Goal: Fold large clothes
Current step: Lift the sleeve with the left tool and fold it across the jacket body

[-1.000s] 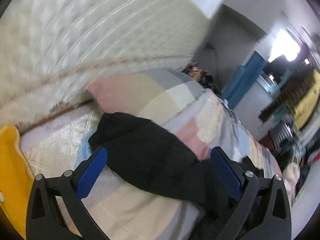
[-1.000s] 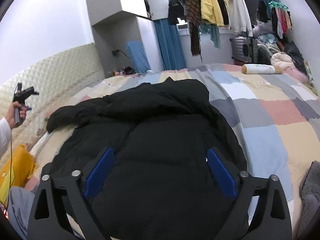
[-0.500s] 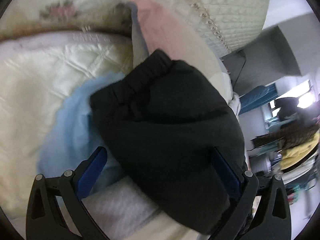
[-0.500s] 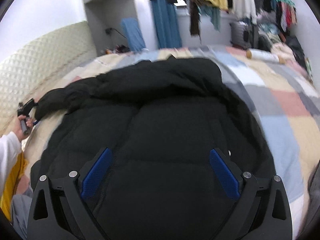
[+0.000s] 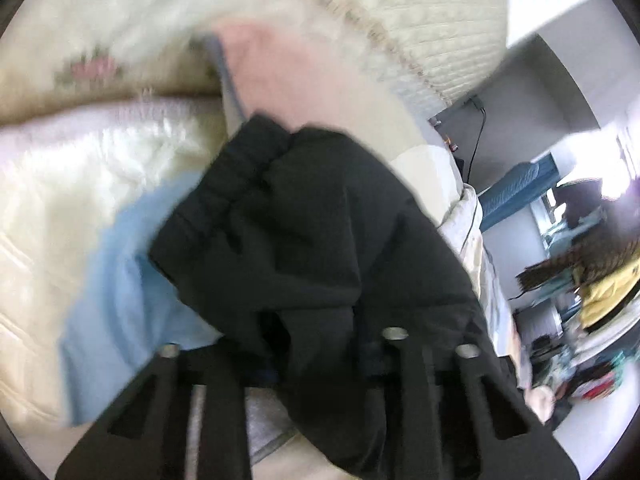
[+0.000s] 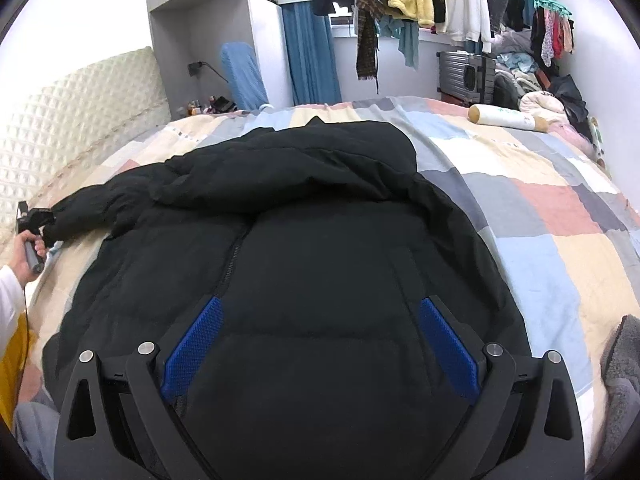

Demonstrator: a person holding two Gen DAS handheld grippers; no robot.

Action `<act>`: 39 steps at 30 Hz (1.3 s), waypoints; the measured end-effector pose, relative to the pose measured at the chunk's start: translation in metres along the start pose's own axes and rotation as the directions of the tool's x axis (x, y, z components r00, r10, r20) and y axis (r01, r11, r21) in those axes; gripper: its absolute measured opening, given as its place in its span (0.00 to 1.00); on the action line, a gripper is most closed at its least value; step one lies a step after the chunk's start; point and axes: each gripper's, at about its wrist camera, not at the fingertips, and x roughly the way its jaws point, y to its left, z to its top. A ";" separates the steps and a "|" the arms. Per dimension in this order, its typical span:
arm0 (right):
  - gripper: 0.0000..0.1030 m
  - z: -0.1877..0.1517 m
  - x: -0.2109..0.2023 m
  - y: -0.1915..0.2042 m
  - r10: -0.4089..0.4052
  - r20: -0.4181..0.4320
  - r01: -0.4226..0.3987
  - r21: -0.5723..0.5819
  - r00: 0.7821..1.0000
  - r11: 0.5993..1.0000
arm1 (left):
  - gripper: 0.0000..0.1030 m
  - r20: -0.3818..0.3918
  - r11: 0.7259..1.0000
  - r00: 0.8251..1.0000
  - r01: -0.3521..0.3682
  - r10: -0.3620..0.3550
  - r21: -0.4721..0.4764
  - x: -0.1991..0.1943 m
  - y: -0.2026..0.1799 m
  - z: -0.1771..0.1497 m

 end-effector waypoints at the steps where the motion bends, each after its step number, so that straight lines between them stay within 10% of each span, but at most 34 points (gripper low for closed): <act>1: 0.96 0.001 -0.002 -0.001 0.002 0.004 -0.002 0.003 1.000 1.000 | 0.11 0.019 1.000 1.000 -0.003 0.003 0.014 -0.012 -0.004 0.003; 20: 0.96 -0.006 -0.060 -0.025 0.056 0.161 -0.054 -0.014 0.985 0.998 | 0.03 0.243 0.936 0.969 -0.129 0.049 0.327 -0.178 -0.156 -0.020; 34: 0.96 -0.001 -0.076 -0.060 0.018 0.277 -0.031 0.043 0.961 0.999 | 0.03 0.408 0.731 0.913 -0.289 0.016 0.618 -0.222 -0.315 -0.097; 39: 0.96 -0.001 -0.081 -0.068 0.026 0.286 -0.047 0.065 0.958 0.997 | 0.04 0.412 0.635 0.902 -0.244 -0.130 0.733 -0.224 -0.362 -0.164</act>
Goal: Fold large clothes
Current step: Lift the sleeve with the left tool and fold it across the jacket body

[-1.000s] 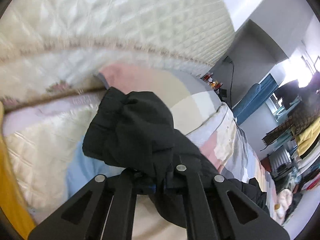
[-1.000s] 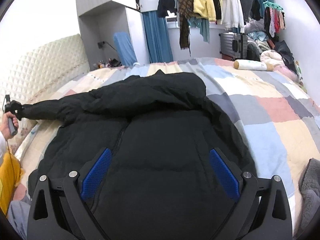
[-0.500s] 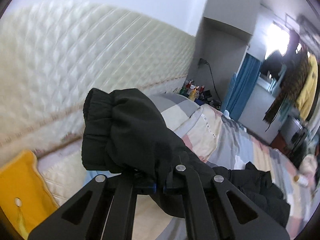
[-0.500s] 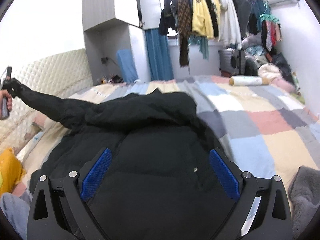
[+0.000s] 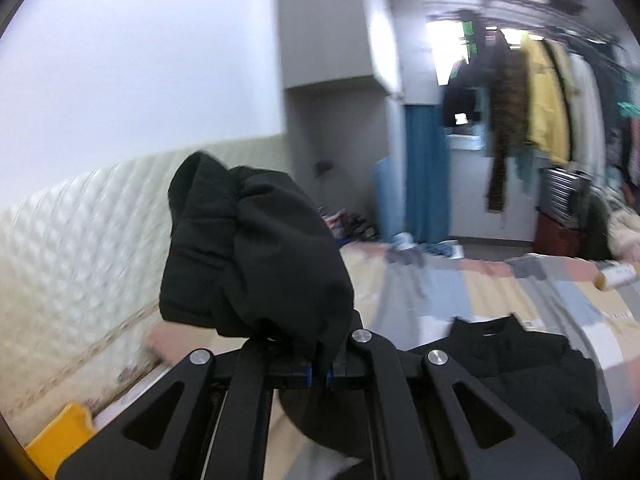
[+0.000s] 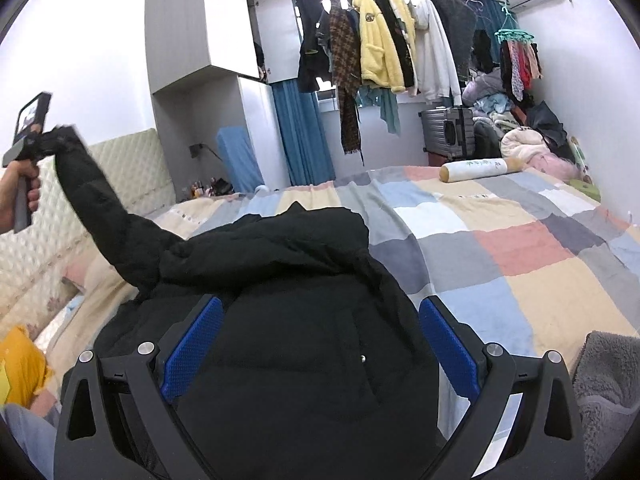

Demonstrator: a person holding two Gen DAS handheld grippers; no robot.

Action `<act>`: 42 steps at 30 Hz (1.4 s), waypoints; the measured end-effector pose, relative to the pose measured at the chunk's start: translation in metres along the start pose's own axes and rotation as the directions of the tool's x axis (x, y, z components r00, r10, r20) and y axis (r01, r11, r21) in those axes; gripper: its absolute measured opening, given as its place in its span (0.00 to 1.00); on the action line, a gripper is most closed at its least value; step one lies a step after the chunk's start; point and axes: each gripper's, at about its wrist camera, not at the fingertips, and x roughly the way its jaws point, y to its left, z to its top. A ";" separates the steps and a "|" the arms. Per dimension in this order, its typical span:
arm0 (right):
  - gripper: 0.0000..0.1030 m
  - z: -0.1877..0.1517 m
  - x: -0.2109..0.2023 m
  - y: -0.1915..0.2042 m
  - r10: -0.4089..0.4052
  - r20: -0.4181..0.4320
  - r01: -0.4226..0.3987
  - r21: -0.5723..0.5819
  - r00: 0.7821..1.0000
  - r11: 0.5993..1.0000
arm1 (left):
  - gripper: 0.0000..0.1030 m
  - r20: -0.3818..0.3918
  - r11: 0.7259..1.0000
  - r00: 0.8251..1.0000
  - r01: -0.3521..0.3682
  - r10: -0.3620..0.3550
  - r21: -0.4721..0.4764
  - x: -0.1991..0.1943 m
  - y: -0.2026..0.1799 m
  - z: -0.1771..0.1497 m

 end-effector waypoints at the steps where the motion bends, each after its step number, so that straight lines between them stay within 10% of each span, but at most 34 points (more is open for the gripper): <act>1: 0.96 0.000 -0.001 -0.001 0.002 0.003 -0.002 0.000 1.000 1.000 | 0.04 0.015 1.000 1.000 0.013 -0.013 0.026 -0.003 -0.013 -0.001; 21: 0.97 -0.004 -0.003 -0.018 -0.013 -0.040 0.014 0.037 0.999 0.999 | 0.04 -0.058 0.892 0.936 0.348 -0.346 0.289 -0.014 -0.262 -0.062; 33: 0.98 -0.012 -0.001 -0.035 0.048 -0.087 -0.038 0.112 0.995 0.993 | 0.05 -0.237 0.832 0.863 0.498 -0.447 0.244 0.013 -0.340 -0.148; 42: 0.98 -0.017 0.014 -0.038 0.079 -0.133 -0.061 0.135 0.988 0.989 | 0.05 -0.325 0.821 0.842 0.514 -0.430 0.246 0.043 -0.370 -0.188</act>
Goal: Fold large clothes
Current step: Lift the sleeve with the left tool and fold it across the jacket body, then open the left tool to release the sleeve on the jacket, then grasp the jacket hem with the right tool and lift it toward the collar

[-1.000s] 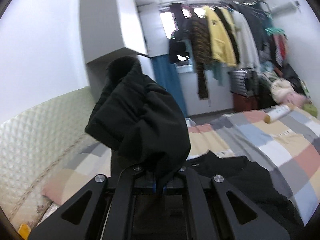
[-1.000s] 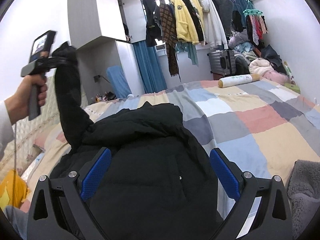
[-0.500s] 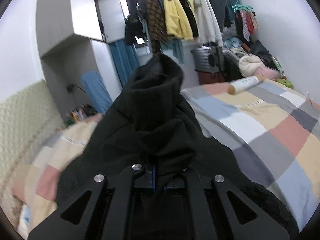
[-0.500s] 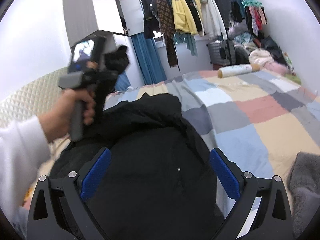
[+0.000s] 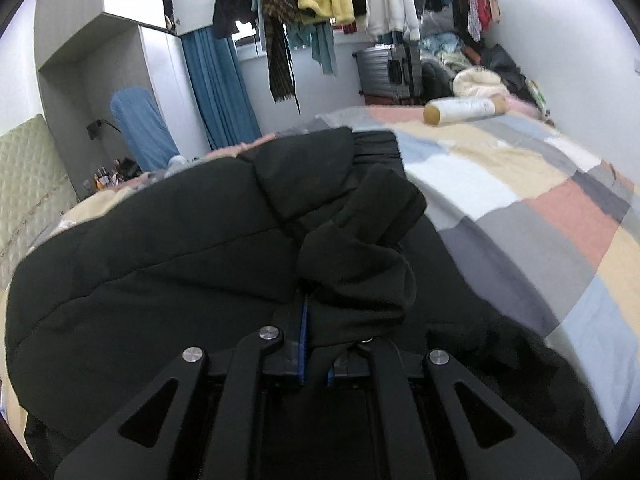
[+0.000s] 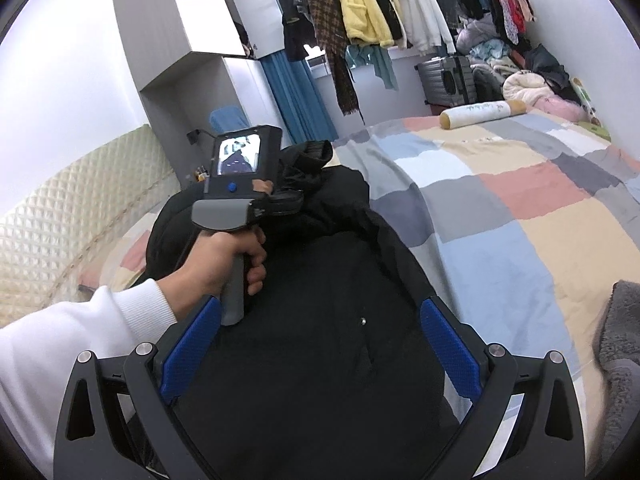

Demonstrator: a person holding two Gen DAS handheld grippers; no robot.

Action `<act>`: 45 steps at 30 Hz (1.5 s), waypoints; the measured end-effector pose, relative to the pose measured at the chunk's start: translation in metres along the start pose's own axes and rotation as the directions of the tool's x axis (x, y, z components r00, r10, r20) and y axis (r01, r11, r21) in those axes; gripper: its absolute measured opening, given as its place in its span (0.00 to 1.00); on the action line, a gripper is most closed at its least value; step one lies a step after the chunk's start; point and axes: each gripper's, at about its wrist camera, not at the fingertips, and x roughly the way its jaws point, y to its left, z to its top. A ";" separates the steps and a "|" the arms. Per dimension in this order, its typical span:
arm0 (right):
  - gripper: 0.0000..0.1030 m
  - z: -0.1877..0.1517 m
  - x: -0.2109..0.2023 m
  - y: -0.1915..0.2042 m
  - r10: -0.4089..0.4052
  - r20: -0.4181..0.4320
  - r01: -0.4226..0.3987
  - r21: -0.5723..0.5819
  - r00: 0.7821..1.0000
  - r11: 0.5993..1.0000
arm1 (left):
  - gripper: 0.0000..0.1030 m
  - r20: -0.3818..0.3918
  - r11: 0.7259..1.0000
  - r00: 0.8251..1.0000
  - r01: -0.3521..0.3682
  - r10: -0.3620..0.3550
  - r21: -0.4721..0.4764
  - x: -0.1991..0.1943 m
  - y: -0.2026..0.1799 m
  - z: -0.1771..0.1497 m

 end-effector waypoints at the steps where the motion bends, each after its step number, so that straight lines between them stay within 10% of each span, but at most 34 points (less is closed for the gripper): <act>1: 0.98 0.000 0.002 0.001 -0.001 -0.004 0.001 0.002 1.000 1.000 | 0.05 -0.010 1.000 1.000 -0.001 0.001 0.003 0.003 -0.001 -0.002; 11: 0.98 -0.003 0.011 0.004 -0.004 -0.032 0.004 -0.006 0.999 1.000 | 0.16 -0.028 0.999 1.000 0.006 -0.008 -0.052 -0.010 0.002 0.003; 16: 0.98 -0.005 0.004 0.016 0.037 -0.007 -0.037 -0.046 0.999 0.998 | 0.85 0.002 0.992 0.999 0.044 -0.044 -0.119 -0.043 0.014 0.002; 35: 0.98 -0.003 -0.010 0.050 0.071 0.070 -0.059 -0.153 0.995 0.987 | 0.85 0.121 0.970 0.992 0.003 0.027 -0.242 -0.207 0.138 -0.071; 45: 0.98 0.020 0.014 0.070 0.092 0.032 -0.085 -0.176 0.995 0.981 | 0.88 0.041 0.949 0.993 -0.095 0.113 -0.299 -0.201 0.204 -0.144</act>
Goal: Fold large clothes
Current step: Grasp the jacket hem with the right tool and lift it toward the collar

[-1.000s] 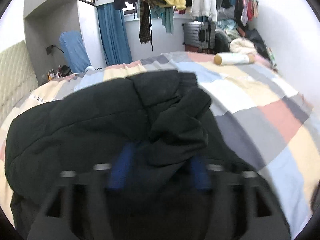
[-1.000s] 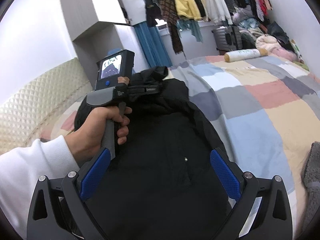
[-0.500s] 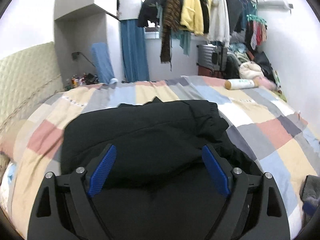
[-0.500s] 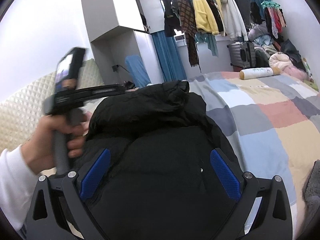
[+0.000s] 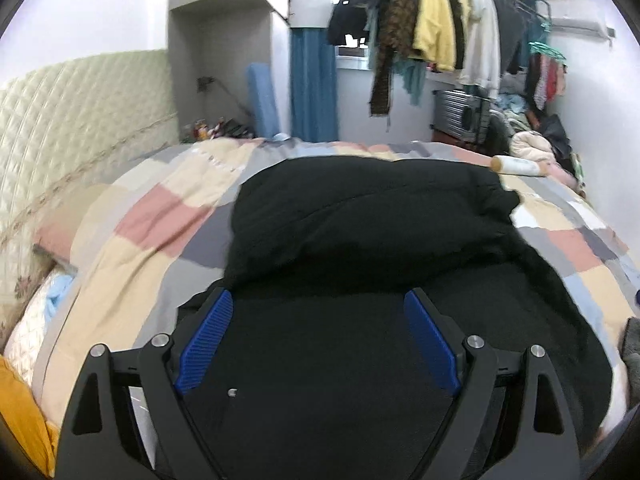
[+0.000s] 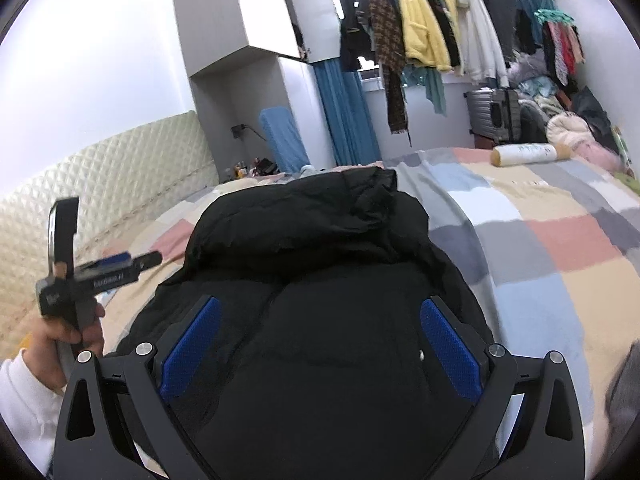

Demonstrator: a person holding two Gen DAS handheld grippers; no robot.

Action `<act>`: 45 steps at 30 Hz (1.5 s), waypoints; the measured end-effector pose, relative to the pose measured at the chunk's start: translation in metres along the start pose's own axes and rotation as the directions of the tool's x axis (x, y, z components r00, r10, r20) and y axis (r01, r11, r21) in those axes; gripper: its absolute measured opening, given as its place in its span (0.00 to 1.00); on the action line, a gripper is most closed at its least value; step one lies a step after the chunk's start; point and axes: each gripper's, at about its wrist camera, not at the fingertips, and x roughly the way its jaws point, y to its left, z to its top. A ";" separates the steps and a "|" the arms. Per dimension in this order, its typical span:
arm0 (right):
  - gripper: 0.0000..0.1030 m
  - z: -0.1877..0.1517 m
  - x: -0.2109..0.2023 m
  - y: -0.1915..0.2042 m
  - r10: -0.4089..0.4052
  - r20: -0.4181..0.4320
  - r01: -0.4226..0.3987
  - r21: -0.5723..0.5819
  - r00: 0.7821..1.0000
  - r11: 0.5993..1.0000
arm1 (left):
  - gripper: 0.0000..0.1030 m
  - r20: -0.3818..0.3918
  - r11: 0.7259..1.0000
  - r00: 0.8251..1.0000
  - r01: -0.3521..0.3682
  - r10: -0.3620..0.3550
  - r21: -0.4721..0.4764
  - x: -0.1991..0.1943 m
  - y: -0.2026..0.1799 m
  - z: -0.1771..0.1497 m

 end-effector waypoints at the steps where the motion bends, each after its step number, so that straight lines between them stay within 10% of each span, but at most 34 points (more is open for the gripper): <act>1: 0.98 0.005 0.005 0.001 0.001 -0.002 -0.001 -0.007 1.000 1.000 | 0.90 -0.002 1.000 1.000 -0.015 0.015 -0.006 0.004 0.007 -0.003; 14: 0.94 0.064 0.127 -0.053 -0.043 -0.047 0.045 0.045 0.998 0.998 | 0.99 -0.113 0.988 0.982 -0.154 0.152 -0.016 0.099 0.052 -0.012; 22: 0.70 0.065 0.199 -0.078 -0.052 -0.097 0.059 0.070 0.994 0.996 | 0.99 -0.200 0.965 0.956 -0.240 0.215 -0.110 0.150 0.072 -0.021; 34: 0.15 0.070 0.207 -0.077 -0.033 -0.016 0.034 0.040 0.999 0.999 | 1.00 -0.115 0.873 0.988 -0.144 0.102 -0.467 0.151 0.127 -0.021; 45: 0.12 0.064 0.225 -0.042 0.007 -0.062 -0.007 0.001 0.998 1.000 | 1.00 -0.141 0.856 0.971 -0.235 0.191 -0.460 0.153 0.145 -0.018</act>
